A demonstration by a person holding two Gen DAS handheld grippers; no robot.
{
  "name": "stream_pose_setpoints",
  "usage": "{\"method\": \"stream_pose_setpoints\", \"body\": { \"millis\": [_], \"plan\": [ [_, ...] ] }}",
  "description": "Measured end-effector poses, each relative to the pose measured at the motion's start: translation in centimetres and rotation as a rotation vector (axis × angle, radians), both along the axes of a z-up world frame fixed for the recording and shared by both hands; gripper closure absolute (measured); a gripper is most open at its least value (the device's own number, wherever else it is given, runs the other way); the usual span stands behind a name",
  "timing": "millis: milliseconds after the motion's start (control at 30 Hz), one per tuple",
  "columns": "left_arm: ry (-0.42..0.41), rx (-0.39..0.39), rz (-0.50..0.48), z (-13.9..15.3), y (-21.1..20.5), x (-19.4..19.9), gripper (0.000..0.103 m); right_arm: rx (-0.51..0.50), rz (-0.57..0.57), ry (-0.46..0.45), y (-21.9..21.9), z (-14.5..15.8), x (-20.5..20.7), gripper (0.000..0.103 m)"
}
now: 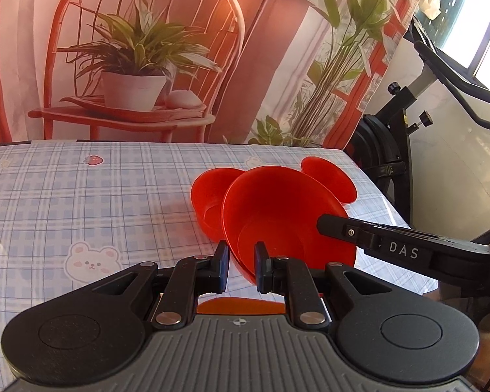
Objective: Organize plates and bowls
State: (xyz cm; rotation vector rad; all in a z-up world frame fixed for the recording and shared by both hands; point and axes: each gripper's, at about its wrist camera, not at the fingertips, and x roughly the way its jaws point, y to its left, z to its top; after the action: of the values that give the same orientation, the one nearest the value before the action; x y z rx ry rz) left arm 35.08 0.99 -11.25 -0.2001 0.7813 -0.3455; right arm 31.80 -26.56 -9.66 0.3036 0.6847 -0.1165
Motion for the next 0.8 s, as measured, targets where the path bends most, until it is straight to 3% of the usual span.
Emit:
{"method": "stream_pose_setpoints", "body": {
  "millis": [300,800],
  "plan": [
    [0.02,0.006,0.012,-0.6,-0.4,5.0,0.086,-0.012,-0.021,0.004,-1.8,-1.4,4.6,0.096],
    [0.077,0.093,-0.013,-3.3,-1.1,8.9,0.086,-0.008,-0.037,0.082,-3.5,-4.8,9.1,0.097]
  ]
}}
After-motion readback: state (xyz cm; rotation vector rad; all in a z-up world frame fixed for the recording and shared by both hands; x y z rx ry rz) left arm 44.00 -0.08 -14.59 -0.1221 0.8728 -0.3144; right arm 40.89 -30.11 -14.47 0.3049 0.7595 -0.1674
